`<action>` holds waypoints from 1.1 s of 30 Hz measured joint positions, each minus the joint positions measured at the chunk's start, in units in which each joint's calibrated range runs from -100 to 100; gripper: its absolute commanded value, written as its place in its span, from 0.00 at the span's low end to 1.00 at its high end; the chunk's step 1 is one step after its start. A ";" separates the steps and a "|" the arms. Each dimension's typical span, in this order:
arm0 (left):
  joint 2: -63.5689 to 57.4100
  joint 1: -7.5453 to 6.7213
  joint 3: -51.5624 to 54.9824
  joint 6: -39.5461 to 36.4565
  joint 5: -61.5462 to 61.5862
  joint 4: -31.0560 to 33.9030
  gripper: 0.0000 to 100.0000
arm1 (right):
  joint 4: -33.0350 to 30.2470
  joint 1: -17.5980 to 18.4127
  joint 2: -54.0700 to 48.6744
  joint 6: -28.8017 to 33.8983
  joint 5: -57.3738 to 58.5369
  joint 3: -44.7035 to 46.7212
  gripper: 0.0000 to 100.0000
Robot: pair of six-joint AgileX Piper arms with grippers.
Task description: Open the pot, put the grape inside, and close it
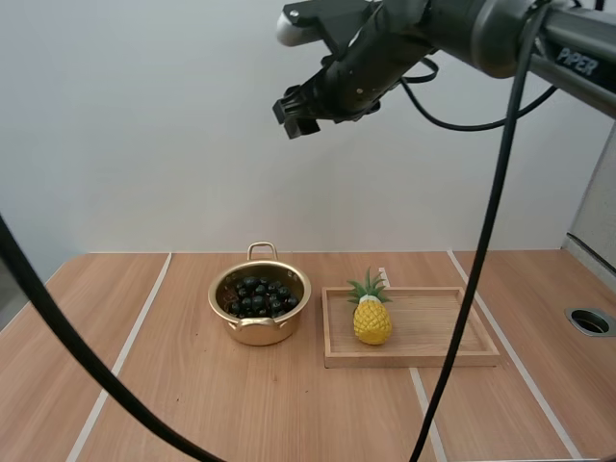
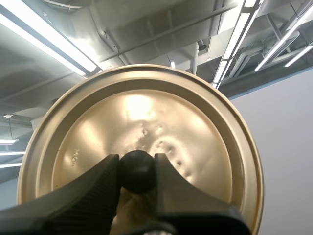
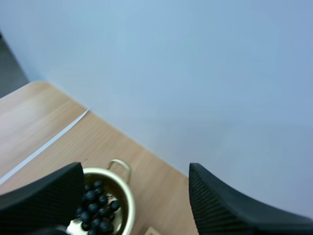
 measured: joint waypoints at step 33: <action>10.89 0.00 19.51 -2.95 27.17 -3.82 0.00 | -2.86 -12.46 -19.46 7.13 -7.43 -0.35 1.00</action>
